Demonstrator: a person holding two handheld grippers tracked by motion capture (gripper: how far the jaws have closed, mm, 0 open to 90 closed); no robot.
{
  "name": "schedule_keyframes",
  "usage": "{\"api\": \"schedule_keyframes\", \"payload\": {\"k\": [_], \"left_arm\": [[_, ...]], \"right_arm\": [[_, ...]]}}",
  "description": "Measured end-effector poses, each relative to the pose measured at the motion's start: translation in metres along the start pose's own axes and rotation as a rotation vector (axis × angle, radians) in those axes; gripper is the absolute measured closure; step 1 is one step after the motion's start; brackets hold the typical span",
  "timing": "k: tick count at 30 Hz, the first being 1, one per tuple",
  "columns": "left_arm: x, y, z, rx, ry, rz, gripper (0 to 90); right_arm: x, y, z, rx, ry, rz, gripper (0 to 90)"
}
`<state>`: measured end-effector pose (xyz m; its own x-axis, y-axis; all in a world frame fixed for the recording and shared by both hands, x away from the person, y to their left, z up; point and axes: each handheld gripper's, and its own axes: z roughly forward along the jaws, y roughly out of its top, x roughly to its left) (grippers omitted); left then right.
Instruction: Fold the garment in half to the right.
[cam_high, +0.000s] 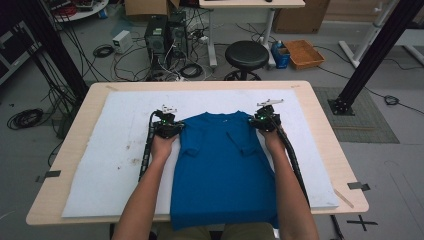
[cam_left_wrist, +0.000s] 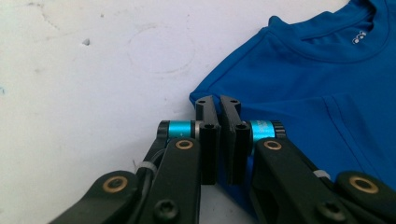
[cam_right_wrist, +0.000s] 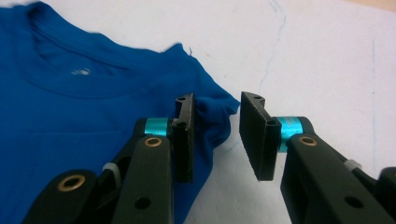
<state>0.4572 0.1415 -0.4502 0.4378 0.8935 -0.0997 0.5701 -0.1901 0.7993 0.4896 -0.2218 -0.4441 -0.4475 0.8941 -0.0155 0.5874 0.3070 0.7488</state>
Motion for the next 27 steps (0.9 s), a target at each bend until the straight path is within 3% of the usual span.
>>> {"api": "schedule_keyframes", "payload": {"k": [1, 3, 6, 7, 9, 10, 11, 13, 15, 17, 19, 20, 22, 24, 27], "left_arm": [[0.000, 0.000, 0.000, 0.000, 0.000, 0.003, 86.1], [0.000, 0.000, 0.000, 0.000, 0.011, 0.001, 84.7], [0.002, 0.000, 0.000, -0.001, 0.039, -0.036, 65.3], [0.003, 0.000, 0.000, 0.000, 0.035, -0.044, 62.8], [0.003, 0.000, 0.000, -0.001, 0.039, -0.053, 58.7], [0.003, 0.000, 0.000, -0.001, 0.038, -0.052, 57.9], [0.003, 0.000, 0.000, 0.001, 0.036, -0.047, 57.9], [0.001, 0.000, 0.001, 0.009, 0.036, -0.028, 58.1], [-0.001, 0.001, 0.003, 0.023, 0.032, -0.005, 62.0], [-0.003, 0.001, 0.004, 0.034, 0.037, 0.024, 69.3], [-0.006, 0.002, 0.004, 0.035, 0.021, 0.046, 84.7], [-0.007, 0.002, 0.004, 0.033, 0.024, 0.044, 85.9], [-0.005, 0.001, 0.002, 0.014, -0.009, 0.010, 86.5], [-0.001, 0.001, -0.004, -0.035, -0.044, -0.032, 86.6], [0.002, 0.001, -0.014, -0.087, -0.084, -0.046, 86.6]], "right_arm": [[0.000, -0.001, 0.005, 0.021, -0.019, -0.012, 67.2], [-0.002, -0.001, 0.007, 0.008, -0.012, 0.030, 66.7], [-0.005, 0.000, 0.007, 0.011, -0.037, 0.036, 63.1], [-0.007, 0.000, 0.006, 0.011, -0.039, 0.064, 63.0], [-0.013, -0.001, 0.004, -0.009, 0.010, 0.140, 62.9], [-0.018, -0.001, 0.001, -0.037, 0.039, 0.206, 62.2], [-0.021, -0.001, -0.001, -0.057, 0.043, 0.232, 62.3], [-0.021, 0.000, -0.002, -0.049, 0.030, 0.215, 62.4], [-0.018, 0.001, 0.002, -0.006, 0.019, 0.178, 62.5], [-0.015, -0.001, 0.006, 0.020, -0.010, 0.158, 64.1], [-0.012, 0.000, 0.007, 0.024, -0.032, 0.122, 70.1], [-0.012, 0.000, 0.006, 0.024, -0.017, 0.105, 85.0], [-0.011, 0.001, 0.005, 0.025, 0.002, 0.089, 86.8], [-0.011, 0.001, 0.003, 0.022, 0.031, 0.087, 87.4], [-0.011, -0.001, -0.010, -0.024, 0.055, 0.066, 87.4]]}}
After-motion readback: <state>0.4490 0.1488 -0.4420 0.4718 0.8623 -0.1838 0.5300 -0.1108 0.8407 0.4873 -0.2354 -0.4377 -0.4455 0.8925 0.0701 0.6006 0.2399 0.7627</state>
